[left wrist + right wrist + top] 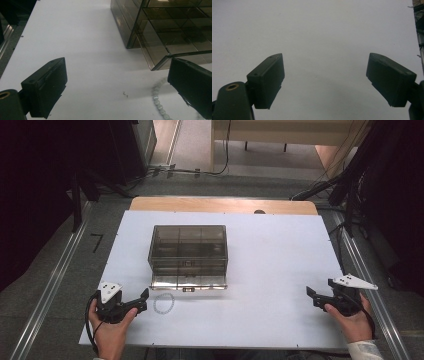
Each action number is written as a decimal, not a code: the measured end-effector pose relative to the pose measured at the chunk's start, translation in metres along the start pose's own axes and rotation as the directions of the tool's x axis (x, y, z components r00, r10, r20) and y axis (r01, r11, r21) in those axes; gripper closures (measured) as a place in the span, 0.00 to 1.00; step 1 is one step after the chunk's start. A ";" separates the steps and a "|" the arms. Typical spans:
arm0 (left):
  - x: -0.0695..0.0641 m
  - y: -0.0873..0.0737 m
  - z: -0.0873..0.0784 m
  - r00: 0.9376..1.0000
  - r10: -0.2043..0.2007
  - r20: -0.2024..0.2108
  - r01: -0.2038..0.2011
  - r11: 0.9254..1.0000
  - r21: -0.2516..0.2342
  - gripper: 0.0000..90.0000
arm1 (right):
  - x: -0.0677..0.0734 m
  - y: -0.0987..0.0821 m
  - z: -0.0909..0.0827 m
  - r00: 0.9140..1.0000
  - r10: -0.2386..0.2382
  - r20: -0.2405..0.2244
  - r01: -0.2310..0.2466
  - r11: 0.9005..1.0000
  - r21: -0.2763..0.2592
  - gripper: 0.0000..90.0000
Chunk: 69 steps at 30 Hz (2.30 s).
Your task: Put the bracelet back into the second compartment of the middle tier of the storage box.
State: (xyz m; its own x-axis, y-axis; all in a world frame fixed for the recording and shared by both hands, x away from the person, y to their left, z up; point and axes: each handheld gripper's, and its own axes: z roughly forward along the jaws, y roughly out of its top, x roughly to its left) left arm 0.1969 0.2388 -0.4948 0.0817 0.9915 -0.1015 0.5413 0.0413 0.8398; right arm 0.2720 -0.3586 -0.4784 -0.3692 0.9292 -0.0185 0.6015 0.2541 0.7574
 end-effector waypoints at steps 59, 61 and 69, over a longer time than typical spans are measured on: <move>-0.010 -0.003 0.008 0.999 0.043 0.013 -0.044 0.997 0.057 0.06 | 0.001 0.000 0.002 1.000 0.004 -0.010 -0.004 1.000 0.007 0.15; -0.011 -0.003 0.008 0.999 0.045 0.014 -0.046 0.997 0.059 0.06 | 0.001 0.000 0.002 1.000 0.002 -0.010 -0.002 1.000 0.008 0.15; -0.013 -0.003 0.009 0.998 0.058 0.012 -0.059 0.996 0.069 0.07 | 0.001 0.000 0.002 1.000 0.001 -0.010 -0.001 1.000 0.008 0.15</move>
State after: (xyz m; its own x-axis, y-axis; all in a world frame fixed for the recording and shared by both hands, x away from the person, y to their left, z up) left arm 0.2018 0.2241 -0.5010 0.1233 0.9906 -0.0588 0.5917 -0.0259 0.8057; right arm 0.2728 -0.3568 -0.4796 -0.3754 0.9268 -0.0116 0.6077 0.2555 0.7519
